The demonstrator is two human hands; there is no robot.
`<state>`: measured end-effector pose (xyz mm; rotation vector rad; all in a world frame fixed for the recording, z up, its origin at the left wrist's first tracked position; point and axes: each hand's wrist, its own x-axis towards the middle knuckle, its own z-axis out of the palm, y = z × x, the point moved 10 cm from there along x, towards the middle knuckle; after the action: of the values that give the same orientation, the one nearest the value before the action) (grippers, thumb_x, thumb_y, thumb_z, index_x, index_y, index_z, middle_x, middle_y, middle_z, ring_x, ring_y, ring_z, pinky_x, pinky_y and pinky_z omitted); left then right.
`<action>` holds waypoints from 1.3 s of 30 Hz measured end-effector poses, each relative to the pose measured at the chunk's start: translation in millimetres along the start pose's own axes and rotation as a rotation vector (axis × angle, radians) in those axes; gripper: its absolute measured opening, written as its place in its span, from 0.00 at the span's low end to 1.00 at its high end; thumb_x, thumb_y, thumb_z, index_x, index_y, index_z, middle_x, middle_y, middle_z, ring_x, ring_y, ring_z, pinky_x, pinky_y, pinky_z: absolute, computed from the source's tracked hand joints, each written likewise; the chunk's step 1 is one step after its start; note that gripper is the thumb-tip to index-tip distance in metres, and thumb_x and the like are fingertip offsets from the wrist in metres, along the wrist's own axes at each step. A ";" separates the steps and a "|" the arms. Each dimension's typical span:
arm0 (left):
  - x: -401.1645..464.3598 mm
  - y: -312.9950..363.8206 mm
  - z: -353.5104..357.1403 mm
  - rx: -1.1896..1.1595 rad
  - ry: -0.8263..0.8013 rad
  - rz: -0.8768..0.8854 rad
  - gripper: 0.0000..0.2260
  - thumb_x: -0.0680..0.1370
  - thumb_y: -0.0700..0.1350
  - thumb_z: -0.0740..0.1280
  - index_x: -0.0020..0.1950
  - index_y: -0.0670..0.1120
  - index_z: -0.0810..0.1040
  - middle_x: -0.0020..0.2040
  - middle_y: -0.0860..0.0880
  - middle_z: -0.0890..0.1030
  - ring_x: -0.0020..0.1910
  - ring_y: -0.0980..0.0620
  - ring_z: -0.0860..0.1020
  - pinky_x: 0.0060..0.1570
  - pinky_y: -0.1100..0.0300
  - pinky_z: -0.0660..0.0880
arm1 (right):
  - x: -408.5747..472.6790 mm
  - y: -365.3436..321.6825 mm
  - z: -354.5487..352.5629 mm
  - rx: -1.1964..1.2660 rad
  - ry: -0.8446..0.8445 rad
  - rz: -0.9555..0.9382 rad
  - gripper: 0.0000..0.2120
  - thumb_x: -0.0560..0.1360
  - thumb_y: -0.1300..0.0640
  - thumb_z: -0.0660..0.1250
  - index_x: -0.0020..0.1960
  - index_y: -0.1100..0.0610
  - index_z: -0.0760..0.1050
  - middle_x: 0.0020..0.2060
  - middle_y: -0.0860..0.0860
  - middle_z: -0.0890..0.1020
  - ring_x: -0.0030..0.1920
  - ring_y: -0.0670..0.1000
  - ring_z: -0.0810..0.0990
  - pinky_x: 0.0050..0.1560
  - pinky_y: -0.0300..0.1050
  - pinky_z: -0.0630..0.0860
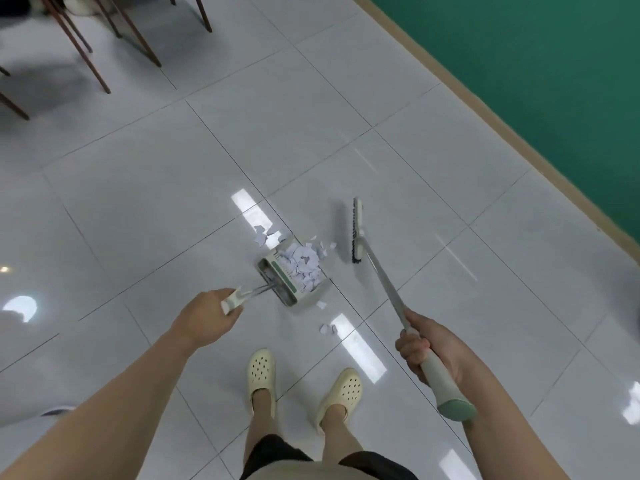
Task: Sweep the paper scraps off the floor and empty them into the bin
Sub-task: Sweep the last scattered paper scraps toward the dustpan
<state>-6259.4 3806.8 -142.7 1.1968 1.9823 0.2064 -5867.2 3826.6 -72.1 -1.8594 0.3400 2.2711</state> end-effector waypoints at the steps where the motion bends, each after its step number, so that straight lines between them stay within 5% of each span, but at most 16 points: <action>1: -6.0 -13.3 3.2 -0.050 -0.033 -0.034 0.11 0.79 0.52 0.69 0.61 0.56 0.81 0.34 0.54 0.80 0.30 0.55 0.77 0.29 0.62 0.72 | 0.8 3.4 13.0 0.045 -0.044 0.000 0.21 0.77 0.44 0.65 0.34 0.54 0.61 0.22 0.47 0.61 0.15 0.44 0.62 0.13 0.33 0.60; 6: -45.8 -78.3 3.5 -0.475 -0.015 -0.278 0.12 0.79 0.42 0.71 0.62 0.51 0.81 0.37 0.47 0.81 0.31 0.53 0.78 0.31 0.57 0.76 | 14.2 21.9 62.7 0.215 -0.248 0.054 0.23 0.78 0.44 0.63 0.31 0.56 0.63 0.23 0.47 0.63 0.16 0.44 0.65 0.15 0.35 0.64; 9: -81.5 -131.0 12.9 -0.475 -0.011 -0.355 0.13 0.75 0.46 0.71 0.59 0.51 0.82 0.39 0.50 0.82 0.37 0.48 0.79 0.44 0.46 0.79 | 12.8 26.4 84.2 0.298 -0.329 0.069 0.19 0.78 0.46 0.65 0.35 0.53 0.61 0.22 0.48 0.64 0.16 0.44 0.66 0.16 0.35 0.66; 12: -127.1 -185.6 42.1 -0.451 -0.147 -0.463 0.17 0.74 0.49 0.74 0.63 0.56 0.79 0.44 0.49 0.84 0.41 0.47 0.81 0.47 0.51 0.77 | 16.0 31.9 92.2 0.310 -0.355 0.077 0.20 0.75 0.51 0.71 0.34 0.54 0.61 0.22 0.48 0.66 0.16 0.45 0.67 0.16 0.37 0.68; 15: -156.8 -204.8 69.6 -0.468 -0.368 -0.576 0.24 0.69 0.63 0.74 0.51 0.44 0.82 0.36 0.45 0.83 0.37 0.46 0.80 0.48 0.52 0.74 | 16.0 44.1 103.0 0.370 -0.410 0.062 0.24 0.60 0.66 0.81 0.33 0.57 0.64 0.23 0.47 0.66 0.17 0.45 0.67 0.17 0.38 0.68; 17: -159.0 -202.3 83.9 -0.543 -0.461 -0.665 0.25 0.74 0.61 0.72 0.51 0.38 0.82 0.35 0.42 0.83 0.41 0.43 0.82 0.54 0.50 0.75 | 19.2 57.1 107.8 0.410 -0.364 0.016 0.22 0.64 0.63 0.80 0.34 0.57 0.64 0.22 0.47 0.66 0.16 0.44 0.67 0.16 0.37 0.67; 20: -145.1 -187.7 93.4 -0.562 -0.565 -0.677 0.12 0.76 0.44 0.72 0.53 0.35 0.79 0.36 0.42 0.83 0.41 0.42 0.85 0.54 0.49 0.79 | 24.4 79.4 113.7 0.459 -0.221 -0.060 0.17 0.78 0.50 0.64 0.36 0.54 0.62 0.22 0.47 0.64 0.16 0.43 0.66 0.16 0.34 0.65; 23: -135.8 -175.4 97.2 -0.583 -0.656 -0.683 0.13 0.65 0.37 0.70 0.47 0.35 0.77 0.36 0.41 0.81 0.39 0.41 0.85 0.48 0.49 0.80 | 31.9 97.7 116.4 0.474 -0.129 -0.110 0.14 0.79 0.52 0.62 0.39 0.55 0.62 0.22 0.46 0.62 0.16 0.44 0.64 0.15 0.35 0.65; 25: -135.7 -166.9 98.6 -0.635 -0.709 -0.714 0.13 0.66 0.38 0.71 0.49 0.36 0.75 0.35 0.42 0.77 0.36 0.43 0.81 0.43 0.52 0.77 | 39.2 109.1 115.0 0.467 -0.052 -0.135 0.11 0.79 0.57 0.63 0.41 0.55 0.62 0.22 0.47 0.62 0.17 0.44 0.64 0.15 0.35 0.64; 28: -125.4 -159.8 96.2 -0.669 -0.651 -0.706 0.14 0.76 0.43 0.72 0.56 0.36 0.76 0.32 0.46 0.74 0.31 0.48 0.74 0.37 0.55 0.77 | 50.4 122.0 115.1 0.398 0.085 -0.160 0.11 0.77 0.64 0.61 0.40 0.55 0.62 0.22 0.48 0.62 0.17 0.46 0.63 0.16 0.35 0.64; 32: -104.7 -156.8 80.5 -0.652 -0.480 -0.637 0.06 0.76 0.39 0.70 0.44 0.39 0.74 0.28 0.48 0.69 0.26 0.51 0.67 0.32 0.58 0.68 | 72.5 137.9 130.5 0.330 0.134 -0.123 0.14 0.76 0.70 0.58 0.36 0.55 0.62 0.21 0.49 0.64 0.16 0.46 0.64 0.17 0.34 0.65; 39: -127.3 -176.5 68.7 -0.569 -0.465 -0.617 0.10 0.74 0.32 0.65 0.36 0.42 0.69 0.26 0.47 0.67 0.24 0.51 0.65 0.32 0.57 0.67 | 104.6 163.0 189.5 0.417 -0.081 0.026 0.15 0.75 0.72 0.57 0.34 0.56 0.65 0.21 0.49 0.66 0.17 0.47 0.67 0.17 0.35 0.68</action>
<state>-6300.1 3592.1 -208.3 0.2162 1.6238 0.1412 -6112.1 3725.9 -129.3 -1.5549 0.7614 2.0818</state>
